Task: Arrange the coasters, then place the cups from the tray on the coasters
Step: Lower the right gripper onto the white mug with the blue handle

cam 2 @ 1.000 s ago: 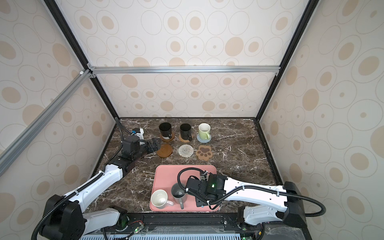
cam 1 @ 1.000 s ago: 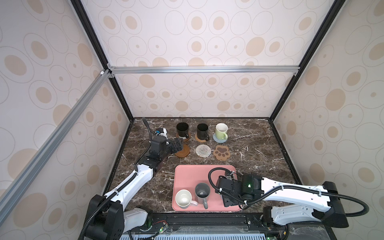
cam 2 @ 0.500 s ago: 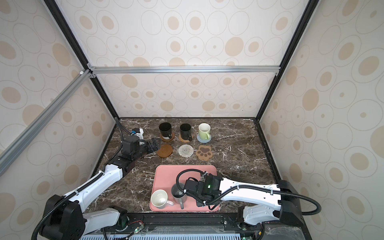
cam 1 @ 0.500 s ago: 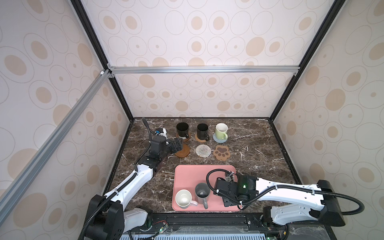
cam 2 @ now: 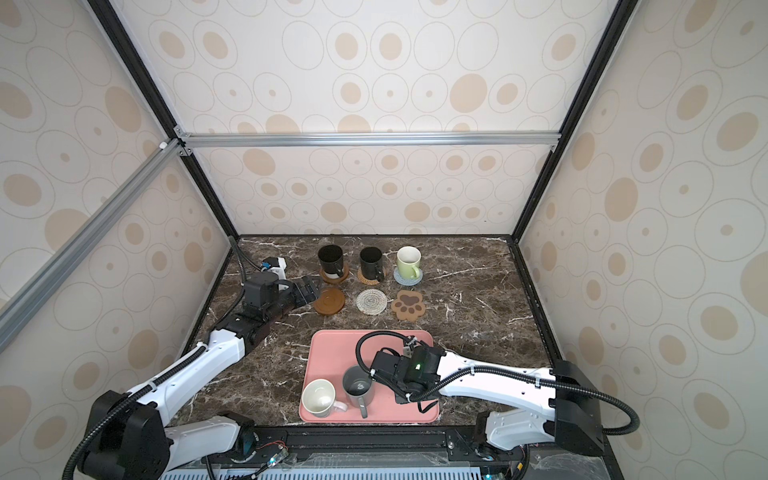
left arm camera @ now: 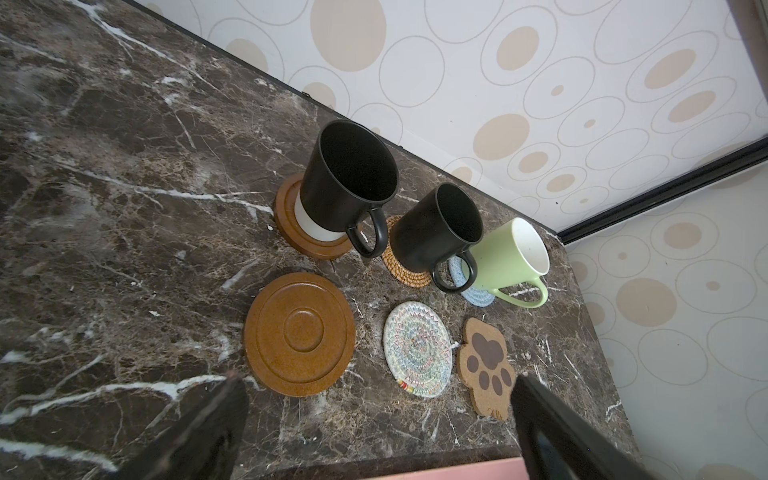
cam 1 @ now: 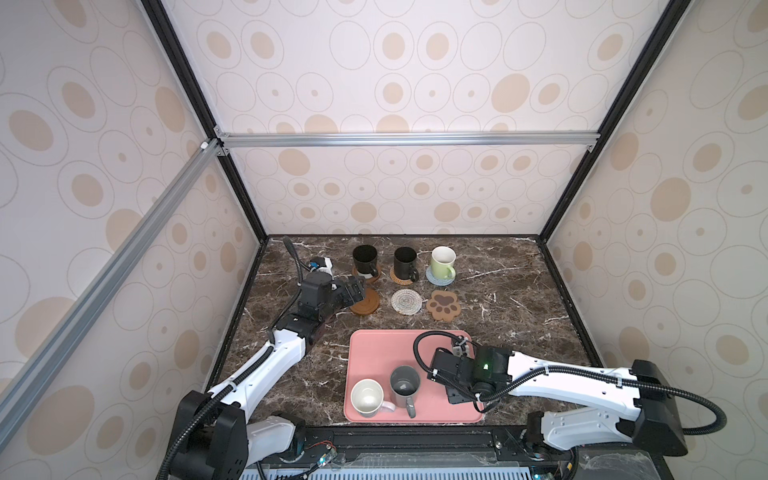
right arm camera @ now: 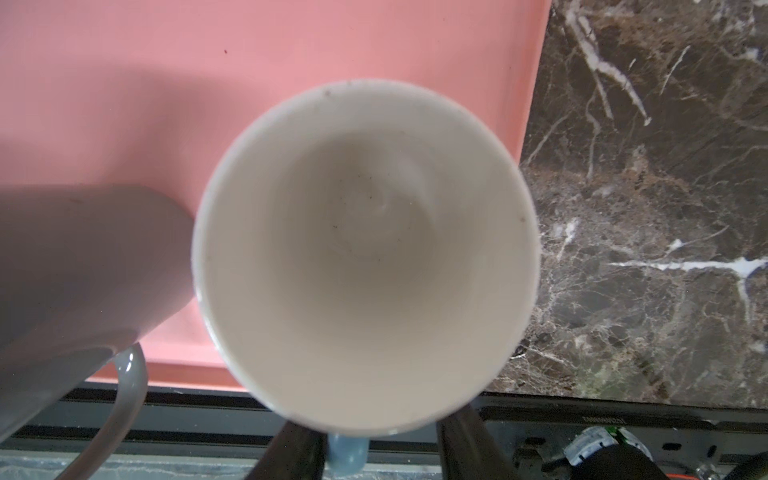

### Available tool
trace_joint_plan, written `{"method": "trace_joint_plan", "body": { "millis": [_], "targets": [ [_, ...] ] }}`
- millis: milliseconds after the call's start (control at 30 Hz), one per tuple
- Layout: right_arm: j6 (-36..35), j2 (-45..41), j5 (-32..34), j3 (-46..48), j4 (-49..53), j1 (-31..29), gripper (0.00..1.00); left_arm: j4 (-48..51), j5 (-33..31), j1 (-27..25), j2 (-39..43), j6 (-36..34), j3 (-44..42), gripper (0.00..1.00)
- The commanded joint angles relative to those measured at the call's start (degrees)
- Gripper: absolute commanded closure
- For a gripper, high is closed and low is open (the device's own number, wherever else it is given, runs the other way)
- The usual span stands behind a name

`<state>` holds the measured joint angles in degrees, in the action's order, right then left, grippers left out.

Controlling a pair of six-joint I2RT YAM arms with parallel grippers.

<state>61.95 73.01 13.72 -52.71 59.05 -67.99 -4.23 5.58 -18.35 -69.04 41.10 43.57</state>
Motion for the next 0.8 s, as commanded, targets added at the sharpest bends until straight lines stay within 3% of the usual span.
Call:
{"method": "trace_joint_plan", "body": {
  "millis": [0,267,767],
  "targets": [
    [-3.48,0.02,1.41,0.33,-1.08,1.82,0.58,-0.52,0.30,0.51,1.36,0.99,0.03,0.00],
    [-8.82,1.59,1.90,0.54,-3.08,5.45,0.67,-0.64,0.51,0.51,2.42,2.04,-0.60,0.00],
    [-14.13,5.94,1.65,0.22,-9.01,8.36,0.73,-0.17,-0.14,0.51,5.66,2.95,-2.52,0.00]
  ]
}}
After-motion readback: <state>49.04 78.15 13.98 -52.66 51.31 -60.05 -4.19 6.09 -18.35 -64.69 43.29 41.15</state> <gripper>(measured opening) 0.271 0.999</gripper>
